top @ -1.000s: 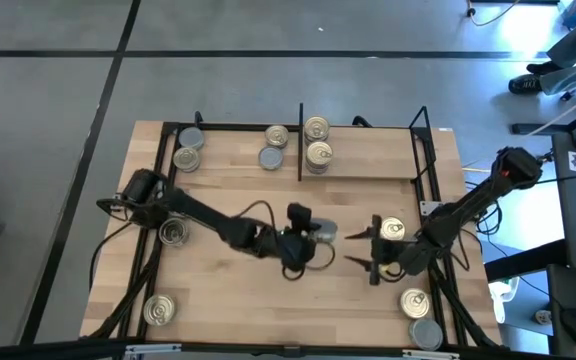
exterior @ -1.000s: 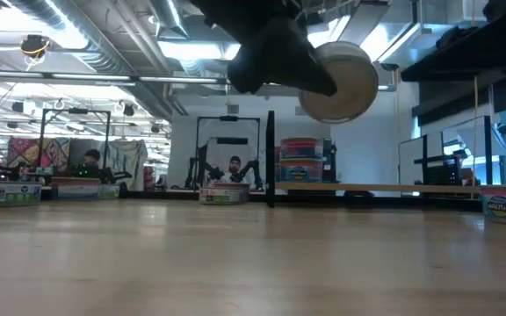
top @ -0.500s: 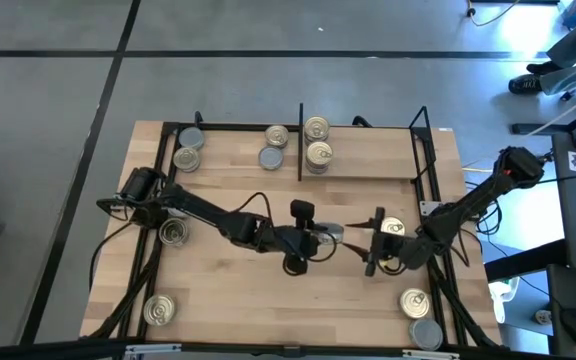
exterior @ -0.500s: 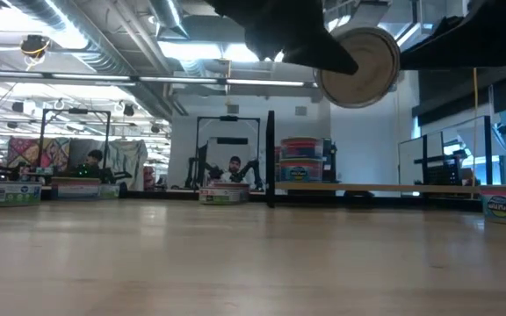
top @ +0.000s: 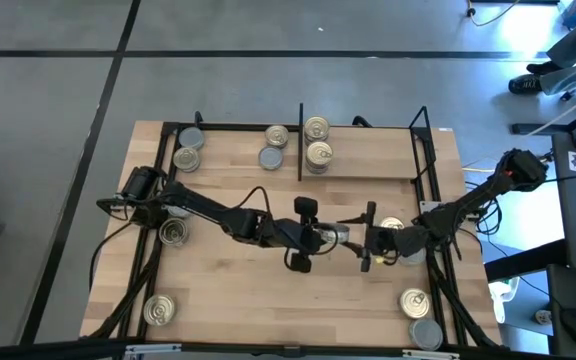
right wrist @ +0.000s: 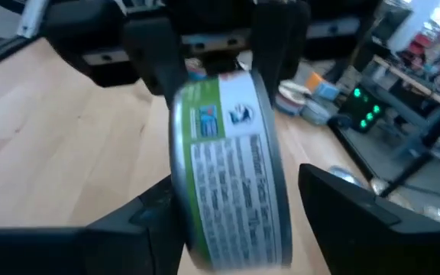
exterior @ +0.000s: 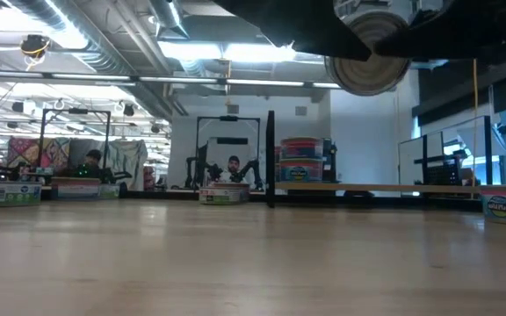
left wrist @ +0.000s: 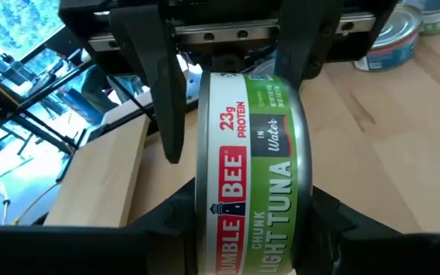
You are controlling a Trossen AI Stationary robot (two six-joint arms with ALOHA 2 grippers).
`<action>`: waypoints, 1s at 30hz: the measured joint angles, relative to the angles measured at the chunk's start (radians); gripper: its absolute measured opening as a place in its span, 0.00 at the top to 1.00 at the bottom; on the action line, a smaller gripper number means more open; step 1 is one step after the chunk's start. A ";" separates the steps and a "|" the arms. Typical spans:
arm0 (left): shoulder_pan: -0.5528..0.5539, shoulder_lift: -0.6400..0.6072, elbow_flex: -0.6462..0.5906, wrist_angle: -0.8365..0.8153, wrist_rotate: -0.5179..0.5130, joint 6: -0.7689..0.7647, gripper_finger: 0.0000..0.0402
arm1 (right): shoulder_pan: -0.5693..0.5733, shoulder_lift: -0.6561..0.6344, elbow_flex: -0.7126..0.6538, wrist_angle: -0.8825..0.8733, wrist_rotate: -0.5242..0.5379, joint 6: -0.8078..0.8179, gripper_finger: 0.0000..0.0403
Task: Stack canned seafood by type on shelf
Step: Put the green tuna can on the shelf
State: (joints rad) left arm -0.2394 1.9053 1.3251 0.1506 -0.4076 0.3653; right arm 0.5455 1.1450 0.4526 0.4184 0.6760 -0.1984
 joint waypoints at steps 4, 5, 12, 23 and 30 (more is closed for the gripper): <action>0.000 0.000 0.000 -0.003 0.006 -0.001 0.66 | -0.004 0.000 0.000 0.015 -0.057 -0.045 0.47; 0.000 0.000 0.000 -0.004 0.006 -0.003 0.66 | -0.004 0.000 0.000 0.013 -0.056 -0.046 0.50; 0.001 -0.006 0.000 -0.012 0.001 -0.043 0.59 | -0.002 0.000 0.000 -0.003 -0.027 -0.057 0.65; -0.008 -0.163 -0.014 -0.448 -0.011 -0.313 0.42 | -0.005 -0.052 0.102 -0.256 0.187 -0.053 0.65; -0.025 -0.268 -0.249 -0.271 -0.019 -0.368 0.42 | -0.107 -0.058 0.247 -0.695 0.332 0.028 0.65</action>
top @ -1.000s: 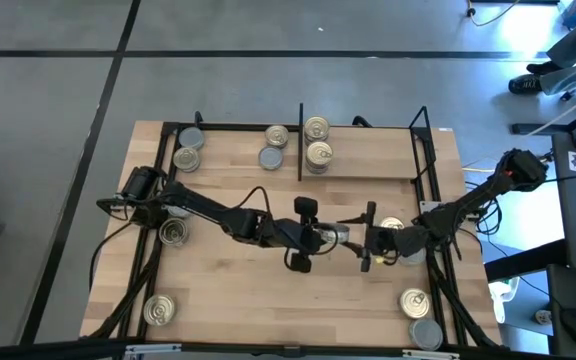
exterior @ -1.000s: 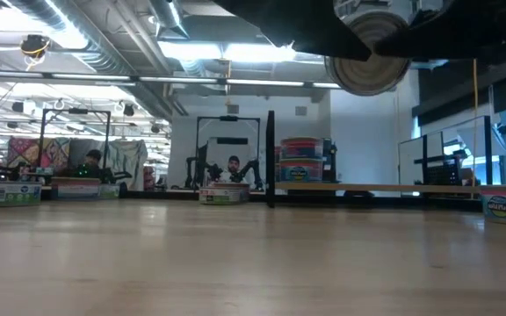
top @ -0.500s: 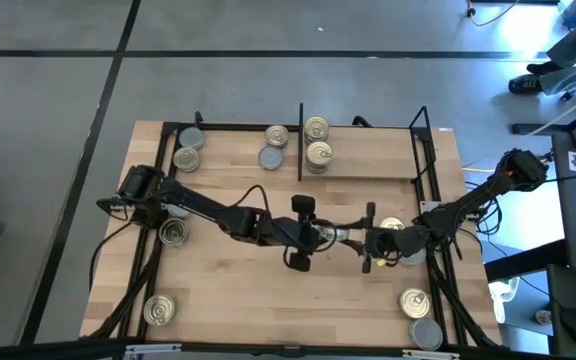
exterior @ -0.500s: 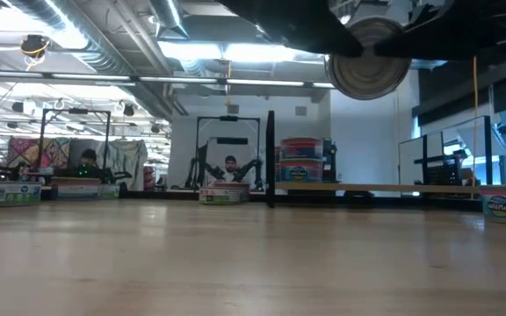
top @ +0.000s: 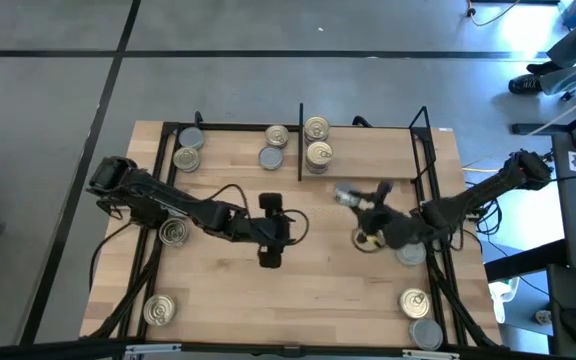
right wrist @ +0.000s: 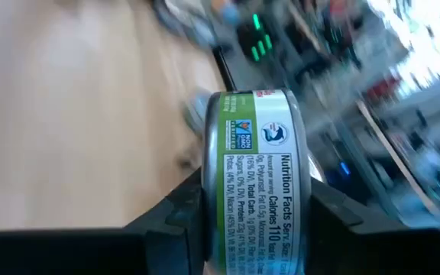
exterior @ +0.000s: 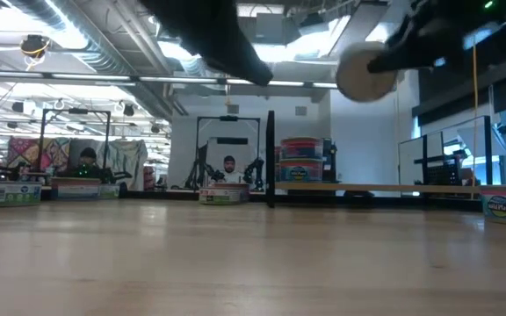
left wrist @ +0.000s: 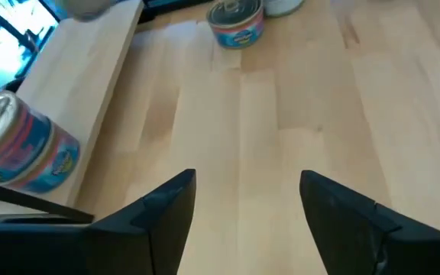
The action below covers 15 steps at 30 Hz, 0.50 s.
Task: Stack canned seafood by type on shelf
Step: Put the green tuna can on the shelf
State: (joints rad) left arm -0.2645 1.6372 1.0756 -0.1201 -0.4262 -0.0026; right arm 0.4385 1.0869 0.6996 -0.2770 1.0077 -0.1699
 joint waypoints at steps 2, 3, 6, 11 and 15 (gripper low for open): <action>-0.004 -0.016 -0.072 0.101 0.000 -0.001 0.42 | -0.069 0.003 0.022 -0.092 -0.007 0.038 0.65; -0.004 -0.019 -0.100 0.148 -0.001 0.005 0.42 | -0.107 0.003 0.030 -0.135 -0.011 0.054 0.65; -0.002 -0.023 -0.167 0.241 -0.001 0.017 0.42 | -0.232 0.002 0.041 -0.220 -0.050 0.083 0.65; 0.012 -0.023 -0.203 0.295 -0.002 0.031 0.42 | -0.443 0.002 0.041 -0.273 -0.151 0.090 0.65; 0.016 -0.023 -0.203 0.295 -0.004 0.031 0.42 | -0.592 0.002 0.041 -0.281 -0.211 0.088 0.65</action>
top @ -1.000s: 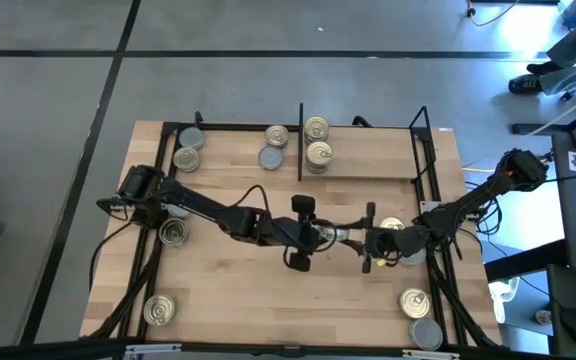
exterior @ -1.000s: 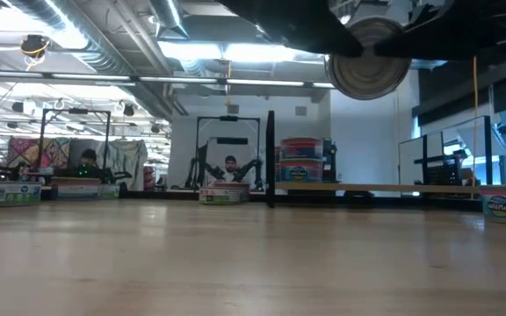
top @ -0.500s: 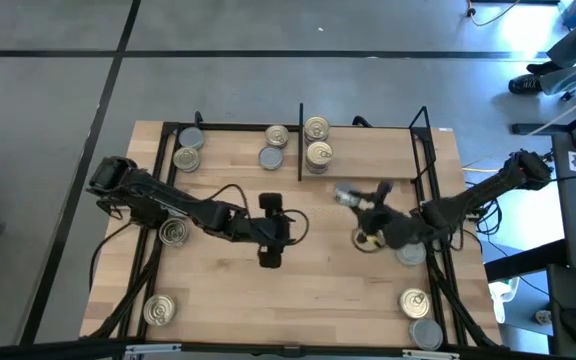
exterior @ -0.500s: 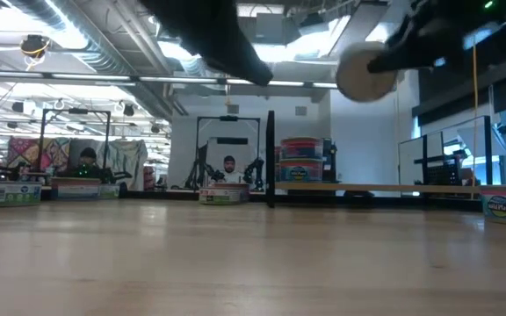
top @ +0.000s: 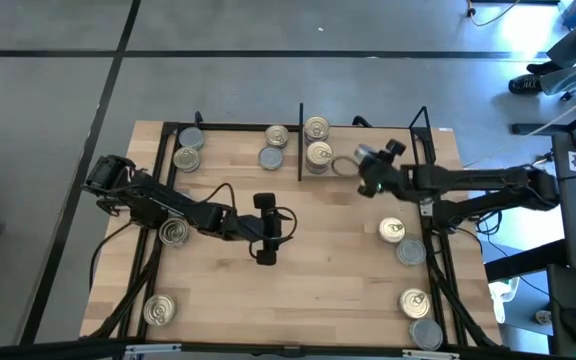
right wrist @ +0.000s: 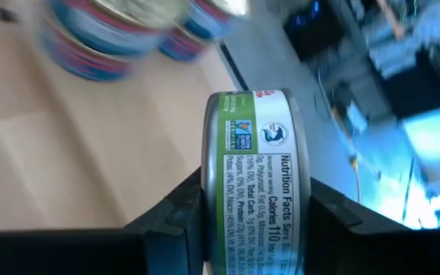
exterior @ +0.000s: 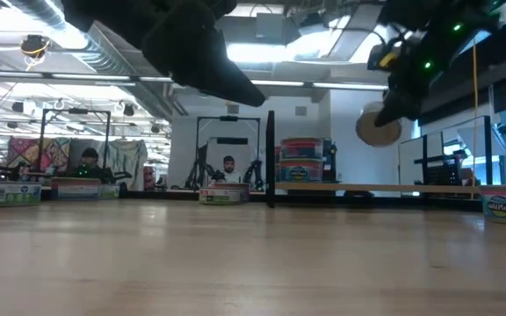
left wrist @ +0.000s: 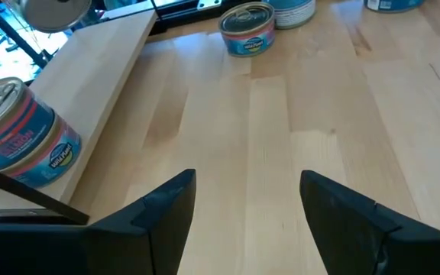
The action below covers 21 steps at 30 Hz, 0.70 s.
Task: Stack canned seafood by type on shelf
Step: Put the green tuna can on the shelf
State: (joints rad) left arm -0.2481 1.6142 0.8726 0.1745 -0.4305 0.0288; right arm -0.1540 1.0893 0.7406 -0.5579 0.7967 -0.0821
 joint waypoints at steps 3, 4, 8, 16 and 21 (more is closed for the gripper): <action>0.000 0.000 0.000 -0.002 0.000 0.000 0.42 | -0.105 0.002 0.000 0.000 -0.042 -0.006 0.65; -0.001 0.000 0.000 -0.005 0.000 0.000 0.42 | -0.136 0.005 0.000 0.001 -0.056 -0.007 0.65; 0.000 0.000 0.000 -0.006 0.000 -0.001 0.42 | -0.247 0.029 0.000 0.014 -0.087 -0.025 0.65; -0.001 0.000 0.000 -0.006 0.000 -0.005 0.42 | -0.397 0.154 0.000 0.048 -0.161 -0.031 0.65; 0.000 0.000 0.000 -0.006 0.000 -0.012 0.42 | -0.463 0.246 0.000 0.070 -0.125 -0.029 0.65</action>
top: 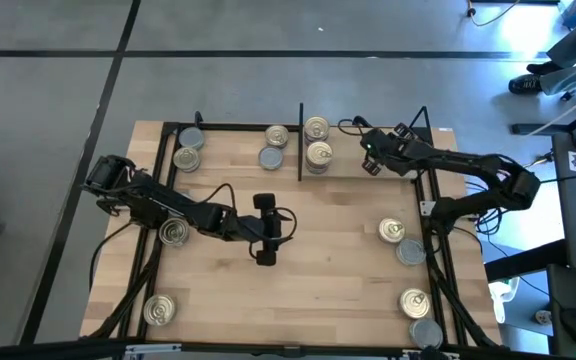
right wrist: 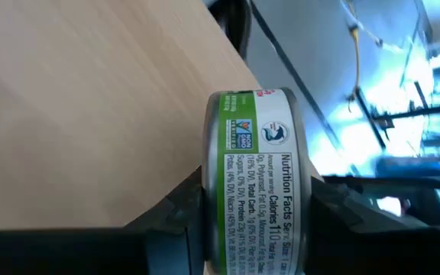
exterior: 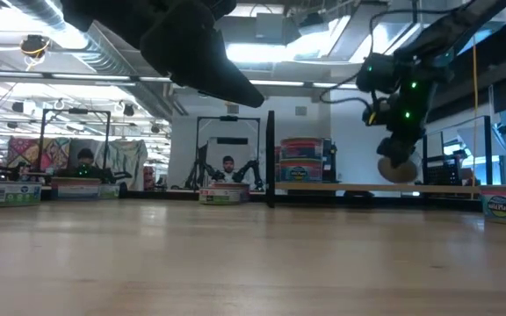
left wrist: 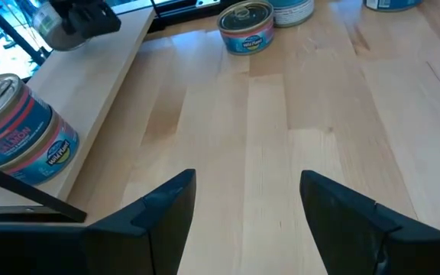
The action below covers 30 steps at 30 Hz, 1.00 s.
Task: Stack canned seafood by type on shelf
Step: Put the green tuna can on the shelf
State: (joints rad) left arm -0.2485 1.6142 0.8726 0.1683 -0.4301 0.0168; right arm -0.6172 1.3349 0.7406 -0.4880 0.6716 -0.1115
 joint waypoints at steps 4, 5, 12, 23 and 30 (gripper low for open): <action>0.000 0.000 0.000 0.000 0.000 -0.003 0.42 | -0.045 0.049 0.000 0.028 0.048 0.000 0.65; 0.000 0.000 0.000 0.000 0.000 -0.003 0.42 | -0.056 0.058 0.000 0.033 0.062 -0.001 0.65; 0.000 0.000 0.000 0.000 0.000 0.000 0.42 | -0.123 0.102 0.000 0.057 0.129 -0.020 0.65; 0.000 0.000 0.000 0.000 0.000 0.005 0.42 | -0.210 0.147 0.000 0.087 0.153 -0.029 0.58; 0.000 0.000 0.000 0.000 0.000 0.005 0.42 | -0.209 0.149 0.001 0.124 0.106 -0.054 0.55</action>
State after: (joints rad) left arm -0.2488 1.6143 0.8726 0.1680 -0.4301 0.0216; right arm -0.8258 1.4837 0.7413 -0.3641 0.7772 -0.1652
